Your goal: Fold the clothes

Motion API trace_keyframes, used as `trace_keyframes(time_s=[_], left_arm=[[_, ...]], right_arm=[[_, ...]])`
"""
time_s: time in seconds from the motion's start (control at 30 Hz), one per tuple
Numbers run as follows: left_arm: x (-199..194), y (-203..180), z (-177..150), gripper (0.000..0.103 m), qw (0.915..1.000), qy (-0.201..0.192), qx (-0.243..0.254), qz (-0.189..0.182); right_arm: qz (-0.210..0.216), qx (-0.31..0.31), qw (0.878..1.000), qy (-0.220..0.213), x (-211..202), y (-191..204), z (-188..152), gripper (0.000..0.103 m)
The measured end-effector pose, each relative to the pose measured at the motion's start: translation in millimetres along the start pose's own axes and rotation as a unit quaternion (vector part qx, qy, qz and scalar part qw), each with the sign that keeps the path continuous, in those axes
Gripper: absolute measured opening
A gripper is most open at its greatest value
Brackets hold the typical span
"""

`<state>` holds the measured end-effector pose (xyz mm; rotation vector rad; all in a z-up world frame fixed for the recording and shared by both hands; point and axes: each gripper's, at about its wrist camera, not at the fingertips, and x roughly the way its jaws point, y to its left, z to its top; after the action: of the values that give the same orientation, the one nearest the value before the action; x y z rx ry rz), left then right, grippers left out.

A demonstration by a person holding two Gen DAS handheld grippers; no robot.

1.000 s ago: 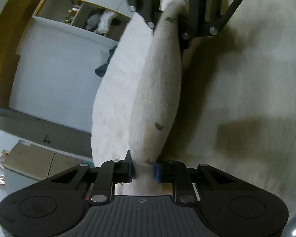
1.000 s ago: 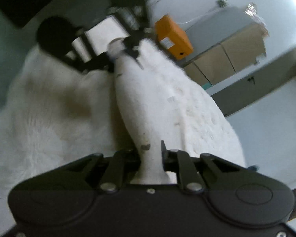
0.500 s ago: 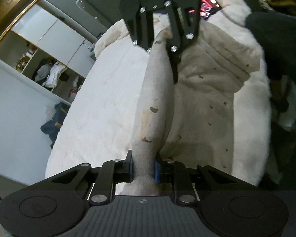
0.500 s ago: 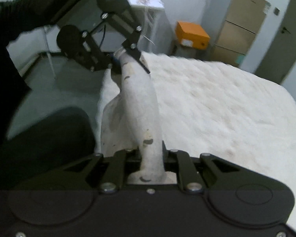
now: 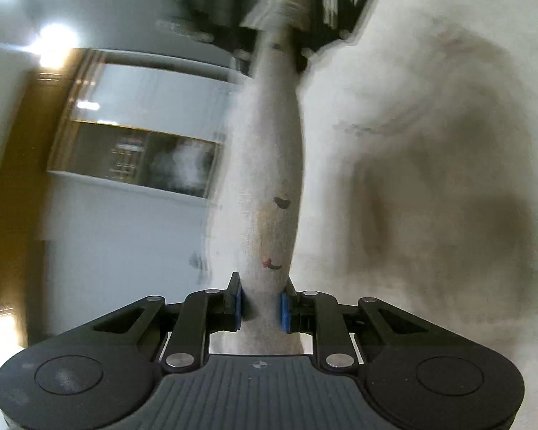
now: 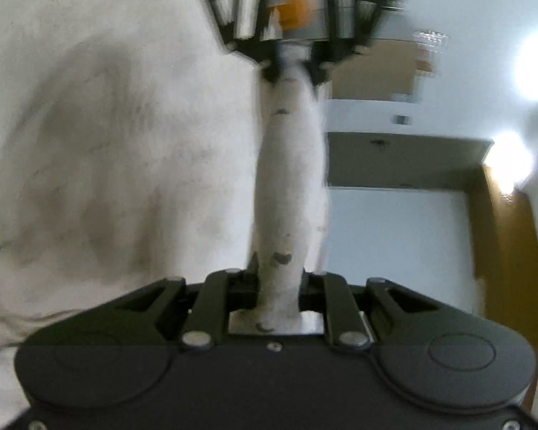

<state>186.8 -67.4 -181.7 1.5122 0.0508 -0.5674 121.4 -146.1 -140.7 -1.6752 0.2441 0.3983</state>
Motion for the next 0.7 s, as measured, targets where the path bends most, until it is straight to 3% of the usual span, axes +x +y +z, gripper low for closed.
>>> trace_keyframes(time_s=[0.03,0.1,0.17,0.27,0.47,0.57,0.6,0.67,0.7], left_arm=[[4.4,-19.8,-1.0,0.019,0.9998,0.002,0.011,-0.017],[10.0,-58.5,-2.9,0.019,0.9997,0.002,0.014,-0.021],[10.9,-54.0,-7.1,0.019,0.9997,0.005,-0.015,-0.017],[7.1,-34.0,-11.7,0.018,0.9995,0.002,-0.026,-0.016],[-10.9,1.0,0.8,0.016,0.9986,0.008,-0.043,0.030],[-10.7,-26.1,25.9,0.033,0.9996,0.024,-0.013,0.004],[-7.7,-43.8,25.3,0.042,0.9993,0.033,0.007,-0.012],[-12.3,-64.3,15.8,0.042,0.9989,0.041,0.019,-0.015],[-18.7,-61.4,7.7,0.044,0.9992,0.039,-0.008,-0.011]], right_arm=[[0.028,-0.017,0.999,0.006,8.6,42.0,3.9,0.016],[0.046,-0.027,0.999,0.011,12.2,71.8,8.0,0.018],[0.006,-0.023,1.000,0.019,11.5,99.6,11.8,0.019],[-0.010,0.037,0.999,0.026,5.3,86.1,8.9,0.017],[-0.052,0.045,0.997,0.022,-16.6,49.8,4.4,0.016],[-0.033,0.039,0.999,0.019,-19.6,65.2,6.1,0.026],[-0.022,0.027,0.999,0.016,-18.6,79.0,6.9,0.036],[-0.014,-0.011,1.000,0.025,-20.8,109.1,5.8,0.038],[-0.024,-0.008,0.999,0.033,-27.2,112.6,1.9,0.039]])
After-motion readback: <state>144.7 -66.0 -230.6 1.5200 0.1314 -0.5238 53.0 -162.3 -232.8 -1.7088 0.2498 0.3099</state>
